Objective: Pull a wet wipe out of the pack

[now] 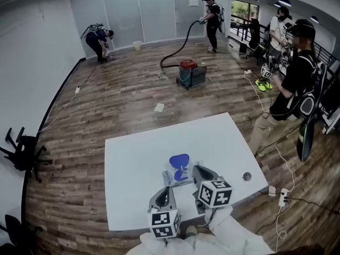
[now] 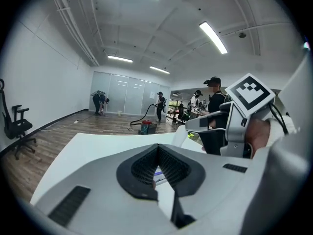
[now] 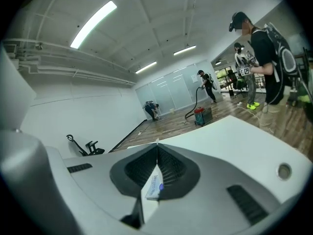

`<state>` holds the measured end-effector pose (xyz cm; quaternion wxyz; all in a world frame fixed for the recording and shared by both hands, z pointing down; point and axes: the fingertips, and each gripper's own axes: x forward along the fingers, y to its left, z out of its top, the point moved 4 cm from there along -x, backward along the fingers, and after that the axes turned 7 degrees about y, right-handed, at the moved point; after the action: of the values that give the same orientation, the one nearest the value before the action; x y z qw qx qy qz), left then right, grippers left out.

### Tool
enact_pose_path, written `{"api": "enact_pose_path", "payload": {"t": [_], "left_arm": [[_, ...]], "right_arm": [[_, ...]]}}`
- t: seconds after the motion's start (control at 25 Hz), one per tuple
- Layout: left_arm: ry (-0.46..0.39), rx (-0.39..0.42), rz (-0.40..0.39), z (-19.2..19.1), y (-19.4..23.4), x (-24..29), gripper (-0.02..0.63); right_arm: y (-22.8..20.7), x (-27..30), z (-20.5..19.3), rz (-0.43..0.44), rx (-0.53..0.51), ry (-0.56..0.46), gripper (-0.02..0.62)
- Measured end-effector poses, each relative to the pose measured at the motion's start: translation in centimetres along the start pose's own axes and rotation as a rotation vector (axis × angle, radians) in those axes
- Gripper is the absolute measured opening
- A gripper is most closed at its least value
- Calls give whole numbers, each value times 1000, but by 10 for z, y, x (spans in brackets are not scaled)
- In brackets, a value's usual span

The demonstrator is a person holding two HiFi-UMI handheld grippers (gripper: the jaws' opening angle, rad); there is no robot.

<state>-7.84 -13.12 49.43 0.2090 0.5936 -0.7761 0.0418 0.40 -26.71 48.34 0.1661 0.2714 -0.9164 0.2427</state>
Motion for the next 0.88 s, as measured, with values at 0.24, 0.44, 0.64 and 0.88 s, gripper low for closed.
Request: {"api": "enact_pose_path", "payload": {"t": [0.24,0.44,0.64,0.88], "left_arm": [[15,21,-46,-1,-18,4,0],[28,31,-74,-3,-25,10,0],[26,48,-88,2,-30,15,0],[20,55,-91,7,-32,19,0]], "right_arm": [[-15,-26,-14,-35,42,-7,12],[-23,-41,-32,-67,73,-4,12],[-27,-43,-47,-70,91,19,12],[-26,-45,-46,-76,85,14,12]]}}
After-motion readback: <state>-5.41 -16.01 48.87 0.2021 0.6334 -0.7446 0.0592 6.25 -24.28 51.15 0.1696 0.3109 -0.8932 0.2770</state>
